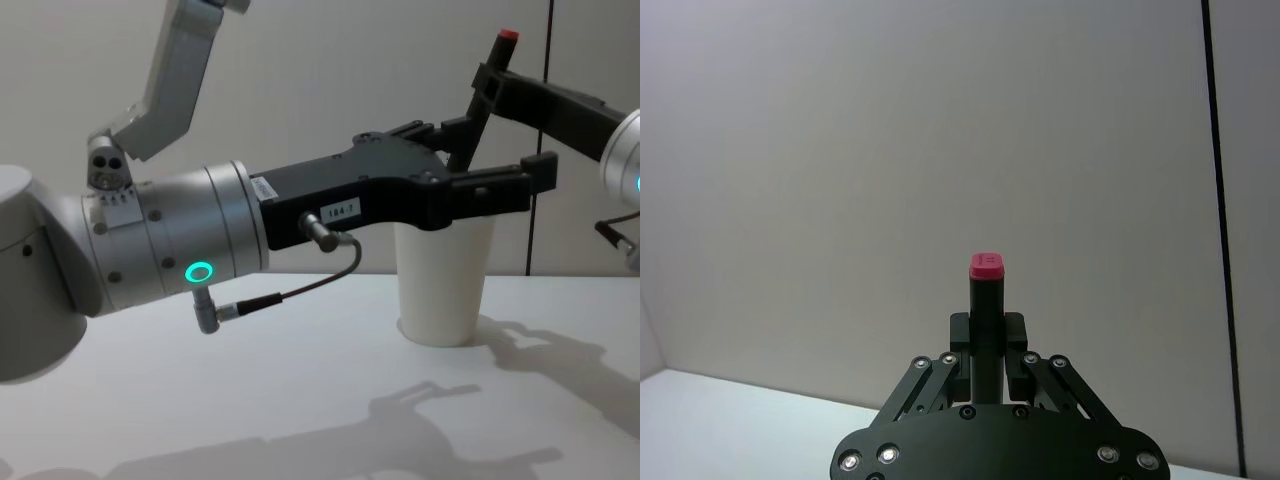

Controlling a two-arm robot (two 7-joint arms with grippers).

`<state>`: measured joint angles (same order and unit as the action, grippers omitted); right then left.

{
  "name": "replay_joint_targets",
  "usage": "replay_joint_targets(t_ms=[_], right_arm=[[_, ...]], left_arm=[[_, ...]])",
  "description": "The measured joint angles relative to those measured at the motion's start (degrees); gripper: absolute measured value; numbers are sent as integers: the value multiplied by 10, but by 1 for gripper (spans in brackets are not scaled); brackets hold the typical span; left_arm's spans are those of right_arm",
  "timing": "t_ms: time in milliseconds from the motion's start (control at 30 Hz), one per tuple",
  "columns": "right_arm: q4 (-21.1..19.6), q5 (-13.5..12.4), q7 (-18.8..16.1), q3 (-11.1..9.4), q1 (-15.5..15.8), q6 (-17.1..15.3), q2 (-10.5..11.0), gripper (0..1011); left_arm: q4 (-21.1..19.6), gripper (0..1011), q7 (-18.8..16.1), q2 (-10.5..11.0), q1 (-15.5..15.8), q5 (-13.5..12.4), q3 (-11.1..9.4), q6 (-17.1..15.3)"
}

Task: Place the pen into the pen holder.

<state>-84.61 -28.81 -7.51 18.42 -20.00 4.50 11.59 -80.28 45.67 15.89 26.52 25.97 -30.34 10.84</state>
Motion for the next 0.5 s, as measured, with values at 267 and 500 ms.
replay_joint_targets(t_ms=[267,500], right_arm=[[5,47,17,13,-1,10,5,190],[12,76,21,22,-4,21,7,190]], left_arm=[[0,1003,0,0,0,0,0,0],[0,1003,0,0,0,0,0,0]])
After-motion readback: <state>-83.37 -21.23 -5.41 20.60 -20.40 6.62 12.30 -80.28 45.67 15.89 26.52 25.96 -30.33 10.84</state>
